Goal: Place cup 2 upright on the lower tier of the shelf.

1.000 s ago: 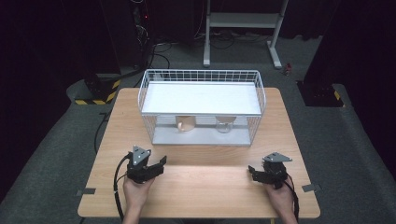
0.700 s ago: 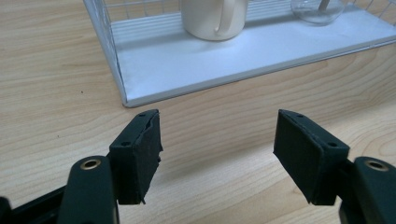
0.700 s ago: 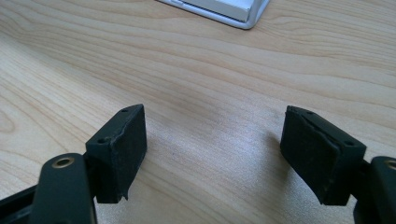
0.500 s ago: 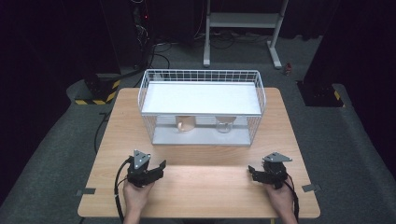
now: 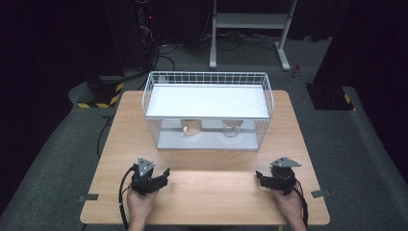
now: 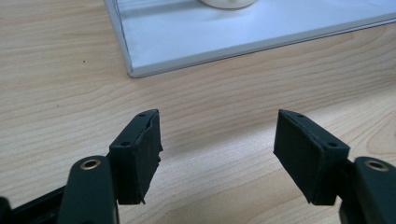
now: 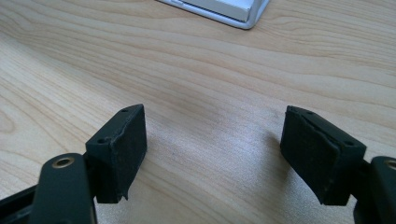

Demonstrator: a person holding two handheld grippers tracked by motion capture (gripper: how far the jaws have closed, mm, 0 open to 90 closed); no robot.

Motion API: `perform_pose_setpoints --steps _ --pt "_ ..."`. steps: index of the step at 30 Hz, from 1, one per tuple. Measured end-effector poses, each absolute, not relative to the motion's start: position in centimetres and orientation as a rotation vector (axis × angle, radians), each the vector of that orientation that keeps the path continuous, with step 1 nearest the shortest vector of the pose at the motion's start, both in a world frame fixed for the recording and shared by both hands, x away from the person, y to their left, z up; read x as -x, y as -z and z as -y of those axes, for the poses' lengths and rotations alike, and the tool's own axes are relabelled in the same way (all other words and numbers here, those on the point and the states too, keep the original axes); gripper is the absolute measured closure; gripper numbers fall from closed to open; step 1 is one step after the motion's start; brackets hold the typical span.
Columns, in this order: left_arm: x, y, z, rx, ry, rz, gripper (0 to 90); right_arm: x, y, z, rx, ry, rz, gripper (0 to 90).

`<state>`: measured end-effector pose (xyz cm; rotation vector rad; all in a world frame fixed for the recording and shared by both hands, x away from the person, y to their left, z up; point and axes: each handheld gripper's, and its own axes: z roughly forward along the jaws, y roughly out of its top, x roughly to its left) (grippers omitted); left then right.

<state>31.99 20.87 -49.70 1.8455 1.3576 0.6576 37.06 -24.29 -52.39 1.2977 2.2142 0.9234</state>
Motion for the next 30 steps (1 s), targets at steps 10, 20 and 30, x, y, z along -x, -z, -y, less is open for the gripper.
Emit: perform_pose_setpoints --steps 10,20,30 --pt "-32.5 50.5 -21.0 -1.841 -0.648 -1.383 32.3 -37.1 52.4 24.3 -1.298 -0.923 -2.214 22.9" --pt "-33.4 51.3 -20.7 -1.867 -0.674 -1.405 32.5 -37.1 52.4 24.3 -1.298 -0.923 -2.214 22.9" --pt "-34.0 51.9 -20.8 -1.876 -0.682 -1.43 32.7 -37.1 52.4 24.3 -1.297 -0.923 -2.214 22.9"
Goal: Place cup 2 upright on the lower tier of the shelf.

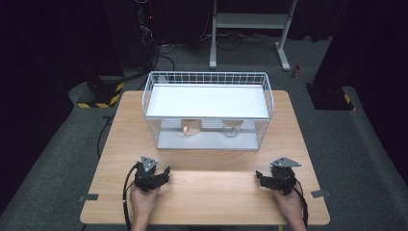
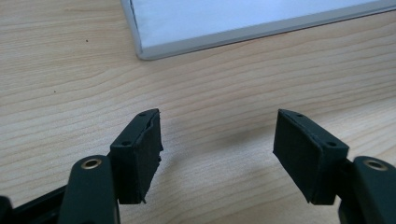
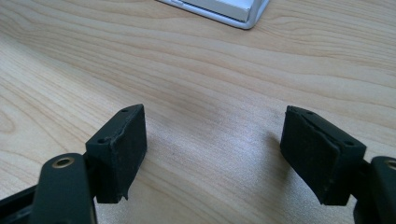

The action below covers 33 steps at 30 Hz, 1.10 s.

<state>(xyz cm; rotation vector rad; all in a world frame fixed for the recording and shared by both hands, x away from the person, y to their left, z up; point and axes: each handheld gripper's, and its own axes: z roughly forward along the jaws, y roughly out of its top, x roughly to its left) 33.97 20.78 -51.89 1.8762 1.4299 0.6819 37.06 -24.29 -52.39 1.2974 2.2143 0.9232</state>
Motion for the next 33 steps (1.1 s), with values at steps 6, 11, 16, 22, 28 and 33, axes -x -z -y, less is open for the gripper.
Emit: perform_pose_setpoints --steps 6,11,16,22,28,33 --pt "-34.3 52.2 -20.8 -1.868 -0.686 -1.441 32.7 -37.1 52.4 24.3 -1.298 -0.923 -2.214 22.9" --pt "-34.7 52.5 -20.8 -1.87 -0.683 -1.455 32.7 -37.1 52.4 24.3 -1.301 -0.924 -2.213 22.9" --pt "-35.0 52.7 -20.8 -1.876 -0.684 -1.462 32.7 -37.1 52.4 24.3 -1.297 -0.923 -2.214 22.9" --pt "-35.2 52.8 -20.9 -1.867 -0.667 -1.489 32.8 -37.1 52.4 24.3 -1.3 -0.923 -2.214 22.9" --pt "-35.3 52.8 -20.7 -1.88 -0.674 -1.485 30.3 -37.0 52.4 24.3 -1.306 -0.924 -2.212 22.9" --pt "-35.3 52.8 -20.8 -1.882 -0.676 -1.489 28.7 -37.0 52.4 24.2 -1.307 -0.924 -2.212 22.9"
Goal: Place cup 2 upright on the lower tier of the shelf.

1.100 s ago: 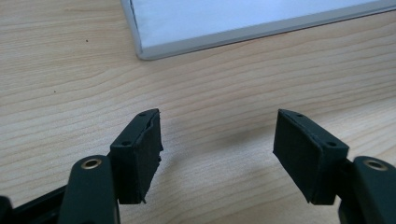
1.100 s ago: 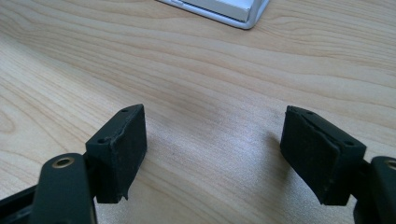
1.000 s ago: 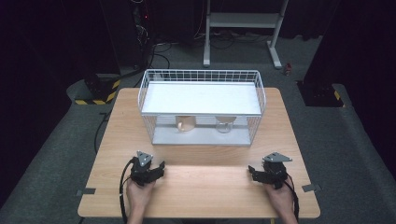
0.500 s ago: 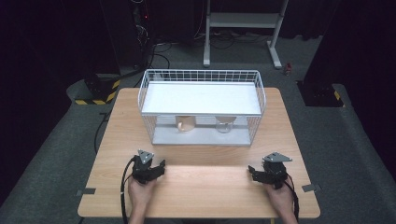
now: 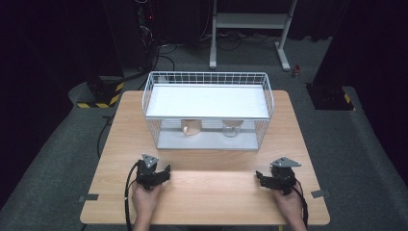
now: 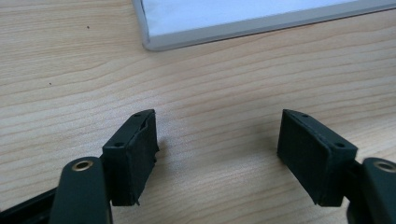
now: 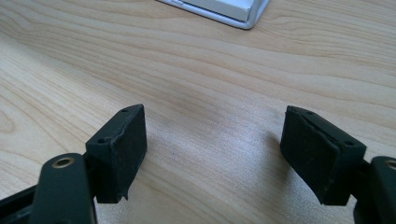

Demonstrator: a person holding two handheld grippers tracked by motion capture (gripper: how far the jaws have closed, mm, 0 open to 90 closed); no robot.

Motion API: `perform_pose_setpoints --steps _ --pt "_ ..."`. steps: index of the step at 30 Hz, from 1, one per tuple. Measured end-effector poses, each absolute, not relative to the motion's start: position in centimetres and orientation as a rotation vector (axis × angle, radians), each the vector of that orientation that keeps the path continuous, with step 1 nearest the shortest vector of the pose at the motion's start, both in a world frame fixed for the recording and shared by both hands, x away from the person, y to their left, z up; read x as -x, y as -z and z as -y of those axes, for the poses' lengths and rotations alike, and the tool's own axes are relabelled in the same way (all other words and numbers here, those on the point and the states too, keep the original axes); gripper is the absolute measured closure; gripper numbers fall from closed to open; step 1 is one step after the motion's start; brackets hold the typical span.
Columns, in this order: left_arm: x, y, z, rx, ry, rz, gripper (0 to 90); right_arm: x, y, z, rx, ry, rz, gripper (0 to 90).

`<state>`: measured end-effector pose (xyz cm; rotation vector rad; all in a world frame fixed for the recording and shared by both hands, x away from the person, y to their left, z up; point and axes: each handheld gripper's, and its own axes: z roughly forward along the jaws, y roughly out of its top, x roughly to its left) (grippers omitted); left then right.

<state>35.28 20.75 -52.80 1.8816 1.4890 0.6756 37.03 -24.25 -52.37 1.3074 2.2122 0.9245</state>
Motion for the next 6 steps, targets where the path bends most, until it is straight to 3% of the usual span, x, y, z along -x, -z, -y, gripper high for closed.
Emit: perform_pose_setpoints --steps 6 --pt "-35.27 52.8 -20.75 -1.882 -0.674 -1.491 28.2 -37.04 52.38 24.26 -1.305 -0.924 -2.212 22.9"
